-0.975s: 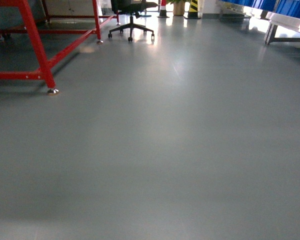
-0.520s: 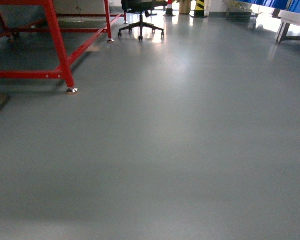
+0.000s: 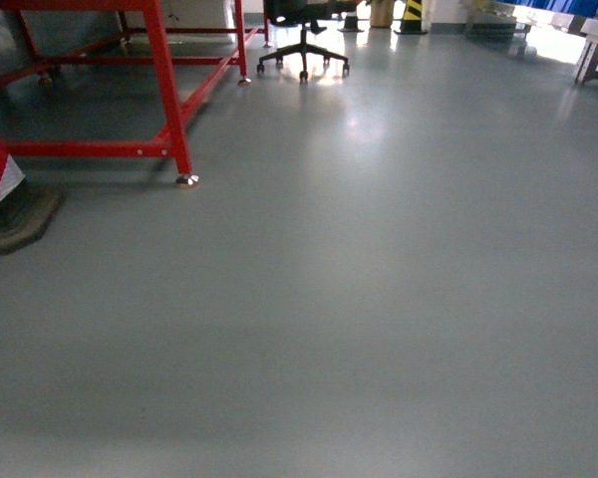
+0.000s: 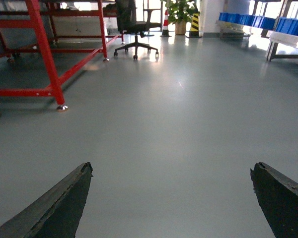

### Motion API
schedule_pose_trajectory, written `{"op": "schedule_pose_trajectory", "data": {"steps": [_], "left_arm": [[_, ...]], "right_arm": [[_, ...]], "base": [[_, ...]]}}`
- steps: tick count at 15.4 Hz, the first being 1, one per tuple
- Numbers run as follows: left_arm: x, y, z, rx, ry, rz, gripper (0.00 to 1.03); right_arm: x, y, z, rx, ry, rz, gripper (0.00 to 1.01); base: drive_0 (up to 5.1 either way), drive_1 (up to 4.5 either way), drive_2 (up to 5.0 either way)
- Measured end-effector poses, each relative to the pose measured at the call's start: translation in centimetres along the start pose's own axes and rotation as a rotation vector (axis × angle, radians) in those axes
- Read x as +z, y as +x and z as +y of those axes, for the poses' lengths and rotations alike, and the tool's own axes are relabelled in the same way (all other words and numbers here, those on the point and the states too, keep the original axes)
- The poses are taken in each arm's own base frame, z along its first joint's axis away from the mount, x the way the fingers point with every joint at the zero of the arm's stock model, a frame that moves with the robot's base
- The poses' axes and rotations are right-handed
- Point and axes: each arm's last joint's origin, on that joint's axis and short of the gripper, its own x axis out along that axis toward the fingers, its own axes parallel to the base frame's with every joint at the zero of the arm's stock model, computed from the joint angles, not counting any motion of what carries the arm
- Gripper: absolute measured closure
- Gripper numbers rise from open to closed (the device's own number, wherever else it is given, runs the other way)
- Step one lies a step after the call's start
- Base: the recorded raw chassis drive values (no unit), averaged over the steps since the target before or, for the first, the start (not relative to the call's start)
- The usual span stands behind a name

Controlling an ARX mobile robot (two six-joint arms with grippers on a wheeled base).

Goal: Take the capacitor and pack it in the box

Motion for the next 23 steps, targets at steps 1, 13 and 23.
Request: {"op": "schedule_pose_trajectory", "data": {"steps": [1, 13, 23], "left_arm": [[0.0, 0.0, 0.0, -0.001, 0.0, 0.0, 0.59], [0.0, 0.0, 0.01, 0.002, 0.0, 0.0, 0.59], [-0.02, 0.0, 0.0, -0.001, 0.0, 0.002, 0.59]], "right_arm": [[-0.09, 0.0, 0.0, 0.0, 0.0, 0.01, 0.03], [-0.03, 0.0, 0.0, 0.0, 0.0, 0.003, 0.03], [-0.08, 0.0, 0.0, 0.0, 0.0, 0.008, 0.03]], "base": [[-5.1, 2.39, 2.4], [-5.1, 2.36, 2.4], [-5.1, 2.4, 2.4]]}}
